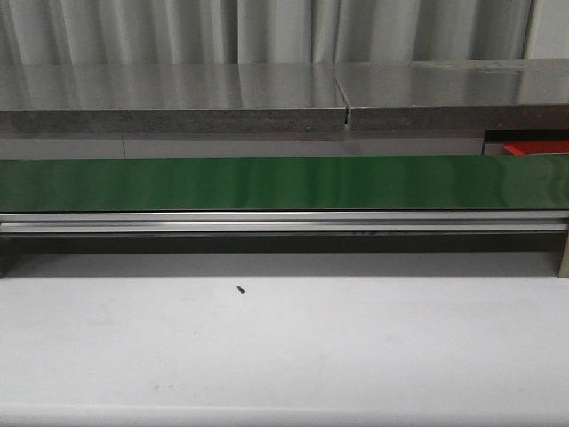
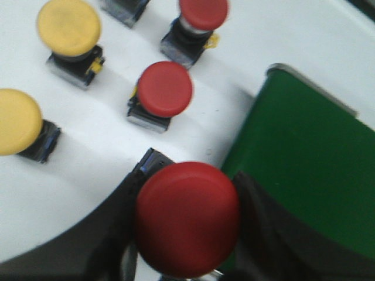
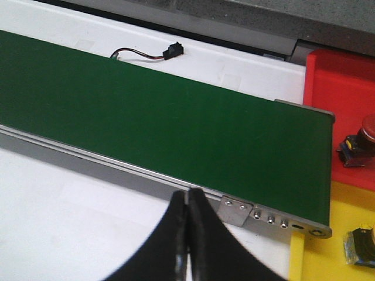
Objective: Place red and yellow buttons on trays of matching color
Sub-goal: 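Lower the red button onto the green belt and open the left gripper, then grasp a yellow-capped button from the table with the left gripper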
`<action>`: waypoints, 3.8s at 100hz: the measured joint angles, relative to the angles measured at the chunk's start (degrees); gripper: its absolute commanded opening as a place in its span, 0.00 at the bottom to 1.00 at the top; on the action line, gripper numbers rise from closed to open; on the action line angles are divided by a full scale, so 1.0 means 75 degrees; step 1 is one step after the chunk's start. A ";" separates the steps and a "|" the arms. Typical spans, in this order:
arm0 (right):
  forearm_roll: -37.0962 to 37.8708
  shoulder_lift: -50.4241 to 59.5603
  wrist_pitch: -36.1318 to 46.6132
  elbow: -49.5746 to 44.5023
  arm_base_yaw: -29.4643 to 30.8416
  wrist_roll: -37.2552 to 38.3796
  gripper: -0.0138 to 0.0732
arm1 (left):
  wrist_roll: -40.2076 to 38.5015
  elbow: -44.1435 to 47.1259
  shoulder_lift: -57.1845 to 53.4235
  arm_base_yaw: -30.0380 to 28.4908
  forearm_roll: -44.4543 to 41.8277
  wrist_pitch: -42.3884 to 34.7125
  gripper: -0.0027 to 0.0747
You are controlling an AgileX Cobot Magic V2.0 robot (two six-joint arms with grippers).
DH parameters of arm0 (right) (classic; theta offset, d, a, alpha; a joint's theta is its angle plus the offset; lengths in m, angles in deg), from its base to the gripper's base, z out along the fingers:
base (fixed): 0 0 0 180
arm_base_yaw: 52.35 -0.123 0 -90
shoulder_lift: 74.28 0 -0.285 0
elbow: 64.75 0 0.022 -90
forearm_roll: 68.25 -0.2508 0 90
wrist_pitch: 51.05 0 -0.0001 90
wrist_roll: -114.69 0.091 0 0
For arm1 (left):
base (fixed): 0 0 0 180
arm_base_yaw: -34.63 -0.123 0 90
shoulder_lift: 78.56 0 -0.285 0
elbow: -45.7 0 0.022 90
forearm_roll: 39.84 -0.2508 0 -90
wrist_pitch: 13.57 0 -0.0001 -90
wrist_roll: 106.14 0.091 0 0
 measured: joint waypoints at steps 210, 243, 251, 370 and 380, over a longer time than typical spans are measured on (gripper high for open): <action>-0.0013 0.0000 0.0000 0.0000 0.0000 0.0000 0.08 | 0.1499 -0.0729 0.0246 -0.1599 0.0342 0.0949 0.88; -0.0013 0.0000 0.0000 0.0000 0.0000 0.0000 0.08 | 0.1499 -0.0714 0.1260 -0.1673 0.0213 0.0289 0.88; -0.0013 0.0000 0.0000 0.0000 0.0000 0.0000 0.08 | 0.1499 -0.0714 0.1511 -0.1673 0.0162 0.0103 0.88; -0.0013 0.0000 0.0000 0.0000 0.0000 0.0000 0.08 | 0.1499 -0.1528 0.1746 -0.1654 0.0535 0.0574 0.06; -0.0013 0.0000 0.0000 0.0000 0.0000 0.0000 0.08 | 0.1499 -0.1528 0.1144 -0.1449 0.0639 0.0614 0.06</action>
